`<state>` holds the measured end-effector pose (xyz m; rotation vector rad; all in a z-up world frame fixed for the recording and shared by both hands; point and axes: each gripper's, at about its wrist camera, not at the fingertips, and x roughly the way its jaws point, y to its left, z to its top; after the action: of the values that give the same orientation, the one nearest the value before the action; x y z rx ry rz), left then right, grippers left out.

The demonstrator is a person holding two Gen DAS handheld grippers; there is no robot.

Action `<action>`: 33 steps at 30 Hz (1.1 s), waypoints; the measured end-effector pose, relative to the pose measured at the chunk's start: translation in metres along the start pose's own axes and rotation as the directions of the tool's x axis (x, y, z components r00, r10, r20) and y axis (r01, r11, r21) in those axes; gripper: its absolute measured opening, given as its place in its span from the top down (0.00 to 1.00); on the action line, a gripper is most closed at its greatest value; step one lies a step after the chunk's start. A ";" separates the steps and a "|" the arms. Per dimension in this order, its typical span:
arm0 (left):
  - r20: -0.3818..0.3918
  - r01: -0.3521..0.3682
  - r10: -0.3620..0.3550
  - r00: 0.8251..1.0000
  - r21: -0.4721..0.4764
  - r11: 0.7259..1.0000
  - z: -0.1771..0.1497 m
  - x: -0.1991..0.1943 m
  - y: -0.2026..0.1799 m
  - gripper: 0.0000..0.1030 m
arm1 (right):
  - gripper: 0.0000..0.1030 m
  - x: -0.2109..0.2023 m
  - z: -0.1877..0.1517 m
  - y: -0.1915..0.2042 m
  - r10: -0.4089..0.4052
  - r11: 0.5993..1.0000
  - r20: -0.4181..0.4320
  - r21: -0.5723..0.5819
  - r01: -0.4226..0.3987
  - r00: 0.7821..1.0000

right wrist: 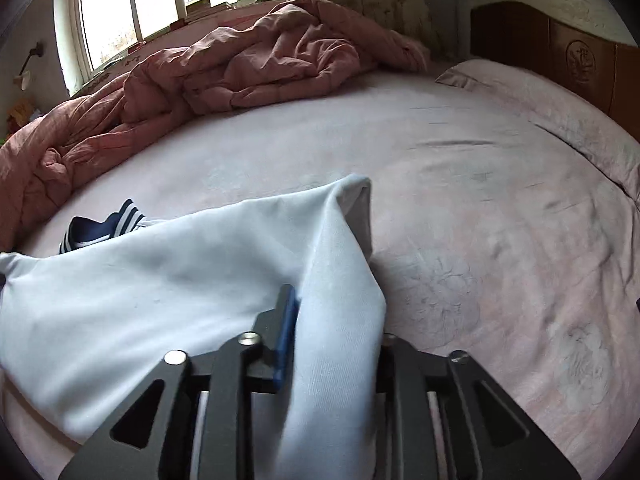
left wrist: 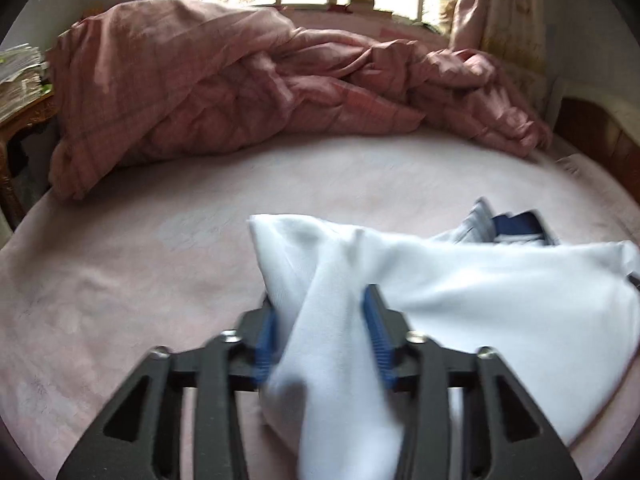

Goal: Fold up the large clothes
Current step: 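Pinch the white fold edge with both tools and tuck it under, then release the folded jacket and hold both tools open above it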

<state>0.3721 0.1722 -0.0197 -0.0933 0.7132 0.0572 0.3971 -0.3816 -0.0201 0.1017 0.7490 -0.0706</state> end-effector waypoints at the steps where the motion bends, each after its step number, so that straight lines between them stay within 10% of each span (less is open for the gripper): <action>1: 0.004 0.020 -0.020 1.000 -0.018 1.000 -0.002 -0.005 0.007 0.51 | 0.58 -0.009 0.001 -0.002 -0.025 1.000 0.027 -0.003 0.025 0.999; 8: 0.072 0.085 -0.074 0.995 -0.156 0.984 -0.003 -0.084 0.028 0.35 | 0.49 -0.062 -0.002 -0.007 -0.013 1.000 0.090 -0.009 0.014 0.996; 13: 0.072 0.032 -0.031 0.997 -0.010 0.999 -0.028 -0.116 -0.011 0.36 | 0.48 -0.079 -0.012 -0.003 0.121 0.991 0.040 0.055 -0.123 0.992; 17: 0.032 0.046 -0.049 0.998 0.093 0.995 -0.043 -0.119 -0.048 0.61 | 0.49 -0.079 -0.030 0.019 0.223 0.975 -0.024 -0.003 -0.223 0.975; 19: 0.006 0.068 -0.069 0.998 0.105 0.992 -0.046 -0.113 -0.057 0.70 | 0.69 -0.075 -0.036 0.034 0.247 0.966 -0.068 -0.056 -0.251 0.967; 25: -0.172 -0.058 0.065 0.983 0.045 0.997 -0.063 -0.060 -0.050 0.85 | 0.70 -0.052 -0.050 0.047 0.117 0.984 -0.156 -0.115 -0.136 0.981; 29: -0.124 -0.135 0.155 0.980 0.157 0.978 -0.072 -0.061 -0.068 0.85 | 0.72 -0.042 -0.048 0.036 0.087 0.988 -0.153 -0.113 -0.105 0.984; 33: -0.103 -0.076 0.087 0.991 0.114 0.991 -0.070 -0.075 -0.066 0.86 | 0.72 -0.049 -0.045 0.032 0.069 0.990 -0.127 -0.115 -0.084 0.989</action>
<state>0.2756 0.0981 -0.0184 0.0382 0.8270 0.0917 0.3341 -0.3428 -0.0168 0.0199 0.8700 0.0547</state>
